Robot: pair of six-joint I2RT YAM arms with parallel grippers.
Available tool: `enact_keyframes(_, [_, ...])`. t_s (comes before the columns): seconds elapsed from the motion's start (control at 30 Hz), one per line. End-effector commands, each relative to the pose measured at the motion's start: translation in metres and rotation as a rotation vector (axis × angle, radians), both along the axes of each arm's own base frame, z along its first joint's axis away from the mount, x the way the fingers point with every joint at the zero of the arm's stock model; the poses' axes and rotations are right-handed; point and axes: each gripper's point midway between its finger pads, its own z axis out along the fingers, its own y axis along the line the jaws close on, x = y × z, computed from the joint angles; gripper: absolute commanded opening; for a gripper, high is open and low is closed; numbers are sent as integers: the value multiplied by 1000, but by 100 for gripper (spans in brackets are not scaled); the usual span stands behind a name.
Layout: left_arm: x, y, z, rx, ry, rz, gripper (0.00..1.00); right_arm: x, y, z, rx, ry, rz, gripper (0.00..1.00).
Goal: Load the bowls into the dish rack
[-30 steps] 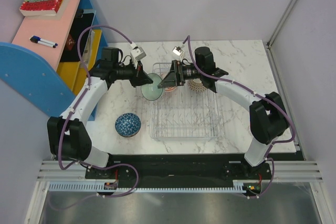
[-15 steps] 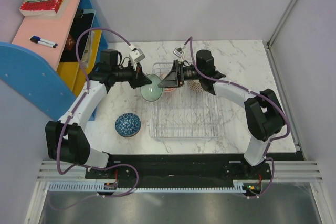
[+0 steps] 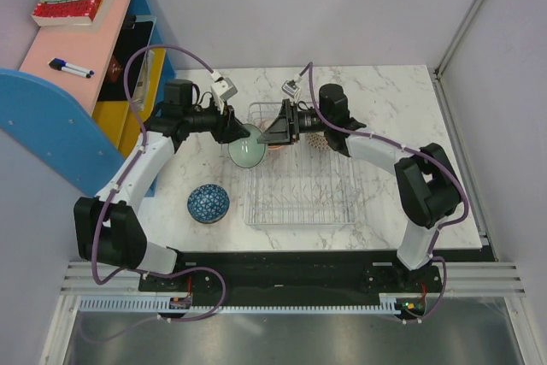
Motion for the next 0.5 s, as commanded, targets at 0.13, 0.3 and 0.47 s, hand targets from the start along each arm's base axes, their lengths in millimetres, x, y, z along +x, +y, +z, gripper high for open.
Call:
enact_keyframes(0.13, [1,-4,23,-37,-71,-18,56,7,0,-5,-67,-85,-18,0])
enact_keyframes(0.3, [8,7,22,-37,-60,16,87,15,-4,-9,-134,-121,-63,0])
enact_keyframes(0.47, [15,32,9,-32,11,50,100,33,-20,-3,-231,-241,-144,0])
